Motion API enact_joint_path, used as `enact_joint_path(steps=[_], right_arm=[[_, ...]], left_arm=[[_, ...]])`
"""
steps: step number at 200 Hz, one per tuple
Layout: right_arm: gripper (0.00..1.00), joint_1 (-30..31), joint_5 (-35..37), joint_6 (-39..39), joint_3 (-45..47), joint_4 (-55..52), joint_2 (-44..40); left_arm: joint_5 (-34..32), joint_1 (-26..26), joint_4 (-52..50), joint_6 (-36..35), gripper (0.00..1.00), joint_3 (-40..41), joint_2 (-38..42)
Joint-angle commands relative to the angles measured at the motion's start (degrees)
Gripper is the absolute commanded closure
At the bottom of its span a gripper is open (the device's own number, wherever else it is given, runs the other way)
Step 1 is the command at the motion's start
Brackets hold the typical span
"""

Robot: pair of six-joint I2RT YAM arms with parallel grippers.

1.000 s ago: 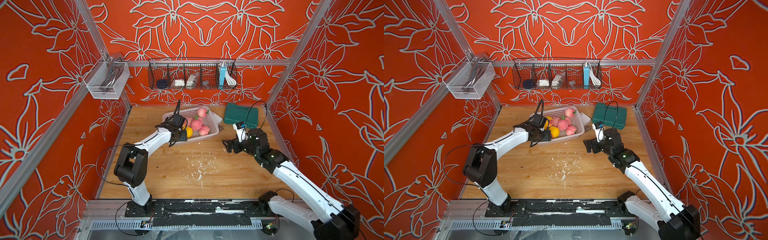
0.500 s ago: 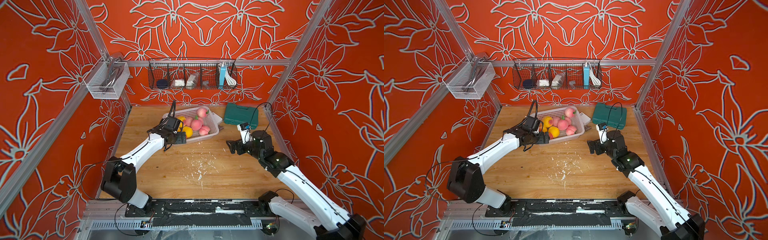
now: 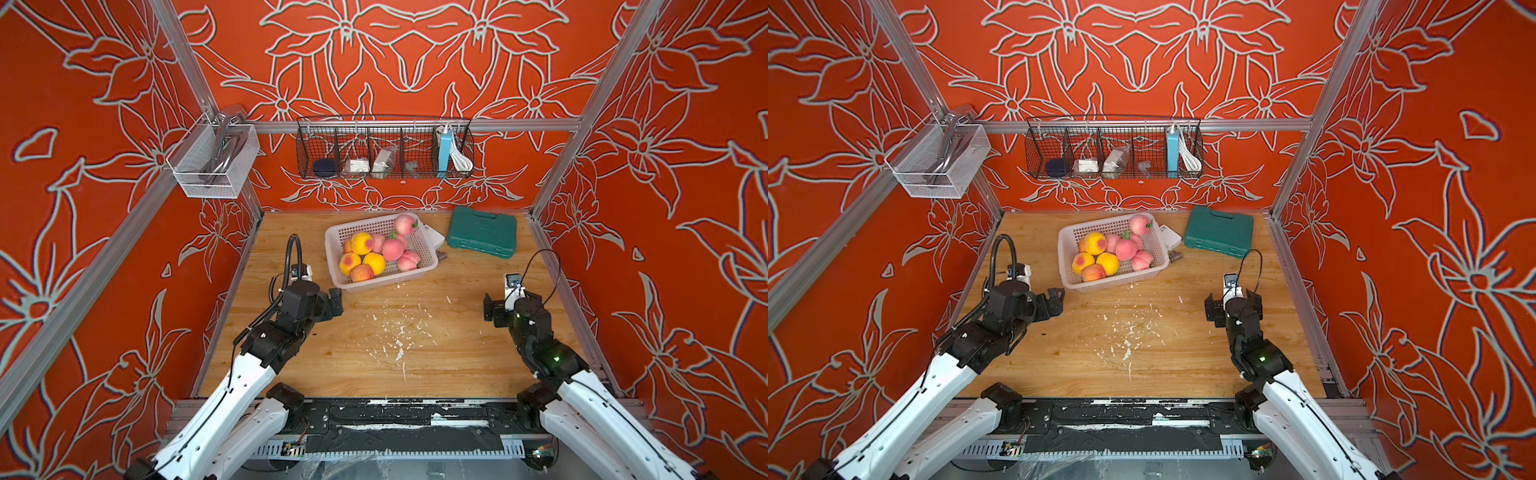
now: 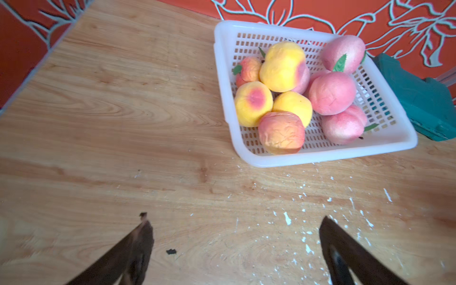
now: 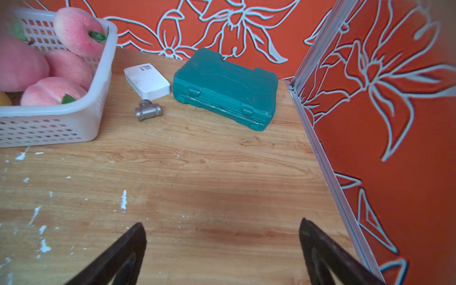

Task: Put the peaches into the basket
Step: Reset both arms

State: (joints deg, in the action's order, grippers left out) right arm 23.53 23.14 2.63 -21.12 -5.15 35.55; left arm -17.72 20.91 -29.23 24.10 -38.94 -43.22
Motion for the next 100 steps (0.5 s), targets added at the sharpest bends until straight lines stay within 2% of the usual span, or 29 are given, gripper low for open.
enact_joint_path(steps=[1, 16, 45, 90, 100], right_arm=[[0.01, -3.98, 0.28, -5.62, 0.82, 13.64, 4.17], [0.01, -7.77, -3.20, -5.64, 0.76, 15.88, 9.50], [0.01, -10.92, -3.64, -7.04, 4.66, 27.46, 15.33], [0.01, -14.03, -4.83, -4.88, 6.57, 40.84, 28.01], [0.01, -14.36, -4.56, -4.90, 5.93, 42.57, 30.49]], left_arm=[[-6.12, -0.95, 4.99, -3.01, 0.02, 0.76, -3.66], [-6.57, -1.04, 7.99, -4.82, 0.02, 2.11, -6.22], [-6.36, -2.28, 17.16, -7.45, 0.02, 6.59, -8.33], [-5.18, -8.72, 25.76, -8.52, 0.02, 9.01, -13.02], [-4.11, -10.50, 26.58, -8.26, 0.02, 8.36, -16.33]])
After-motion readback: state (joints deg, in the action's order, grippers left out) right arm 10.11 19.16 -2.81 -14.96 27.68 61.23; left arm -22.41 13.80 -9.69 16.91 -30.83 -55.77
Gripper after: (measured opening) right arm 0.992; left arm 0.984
